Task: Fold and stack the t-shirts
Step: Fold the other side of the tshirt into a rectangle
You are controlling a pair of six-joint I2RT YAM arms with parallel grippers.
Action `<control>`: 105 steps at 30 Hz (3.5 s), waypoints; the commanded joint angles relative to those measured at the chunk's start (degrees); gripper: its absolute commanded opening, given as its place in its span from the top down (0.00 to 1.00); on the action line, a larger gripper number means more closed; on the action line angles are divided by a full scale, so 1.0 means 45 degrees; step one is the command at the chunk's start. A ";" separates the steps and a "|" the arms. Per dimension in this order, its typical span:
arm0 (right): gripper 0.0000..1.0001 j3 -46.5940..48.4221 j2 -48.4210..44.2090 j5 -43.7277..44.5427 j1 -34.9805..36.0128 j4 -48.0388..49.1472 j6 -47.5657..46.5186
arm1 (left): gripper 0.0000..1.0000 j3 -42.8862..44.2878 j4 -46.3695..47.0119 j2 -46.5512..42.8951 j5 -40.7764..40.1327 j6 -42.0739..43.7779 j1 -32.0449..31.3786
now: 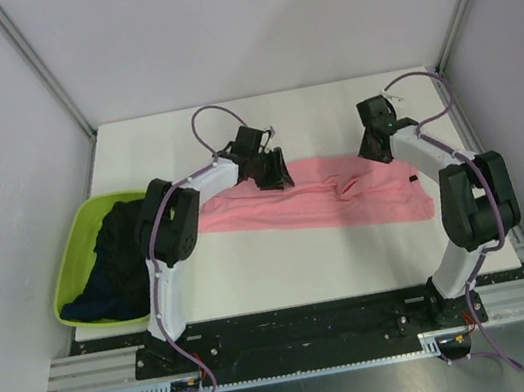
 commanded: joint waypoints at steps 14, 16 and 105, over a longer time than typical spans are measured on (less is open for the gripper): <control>0.59 0.0083 0.1316 0.0240 -0.1187 -0.1023 0.0396 | 0.48 0.1018 0.0188 -0.0865 -0.0361 0.1707 -0.2614; 0.57 0.0005 0.1315 0.0079 -0.1232 -0.0783 0.0310 | 0.47 0.1446 0.0191 -0.0593 -0.0321 0.1686 -0.2929; 0.89 -0.1434 0.0939 -0.1029 -0.1658 0.1604 -0.0244 | 0.98 0.2702 0.0172 0.0453 -0.1767 0.0843 -0.3891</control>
